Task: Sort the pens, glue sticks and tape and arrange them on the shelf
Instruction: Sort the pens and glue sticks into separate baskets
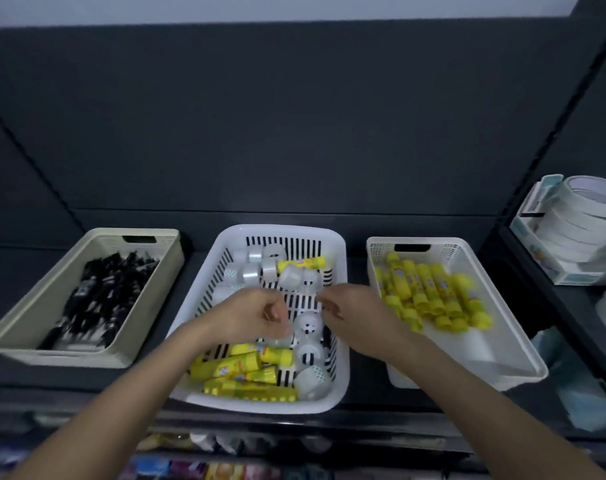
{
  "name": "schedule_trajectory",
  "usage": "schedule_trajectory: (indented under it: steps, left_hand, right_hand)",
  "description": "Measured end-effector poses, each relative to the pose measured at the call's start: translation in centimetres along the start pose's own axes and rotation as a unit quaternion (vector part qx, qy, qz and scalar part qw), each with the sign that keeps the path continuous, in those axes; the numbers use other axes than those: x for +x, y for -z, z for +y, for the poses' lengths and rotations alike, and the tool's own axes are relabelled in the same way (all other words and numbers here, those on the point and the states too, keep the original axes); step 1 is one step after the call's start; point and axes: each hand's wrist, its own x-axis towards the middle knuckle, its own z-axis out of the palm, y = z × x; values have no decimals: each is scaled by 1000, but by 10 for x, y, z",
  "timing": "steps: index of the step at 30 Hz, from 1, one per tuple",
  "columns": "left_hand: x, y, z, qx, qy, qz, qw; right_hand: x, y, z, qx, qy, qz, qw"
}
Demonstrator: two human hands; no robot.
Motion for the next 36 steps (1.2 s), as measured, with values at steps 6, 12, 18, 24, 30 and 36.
schedule_trajectory:
  steps: [6, 12, 18, 24, 30, 36]
  left_hand:
    - [-37, 4, -38, 118, 71, -140, 981]
    - [-40, -6, -35, 224, 58, -165, 959]
    - [-38, -14, -34, 322, 44, -126, 937]
    - [-38, -23, -43, 360, 17, -52, 931]
    - [-42, -8, -47, 148, 16, -40, 988]
    - [-50, 23, -42, -133, 63, 87, 985]
  right_hand:
    - [10, -32, -25, -104, -62, -66, 990]
    - [19, -43, -44, -82, -31, -74, 993]
    - [19, -56, -50, 41, -10, -82, 996]
    - [20, -56, -42, 101, -79, -56, 990]
    - [24, -50, -42, 140, -103, -2, 985]
    - [32, -54, -41, 127, -109, 14, 986]
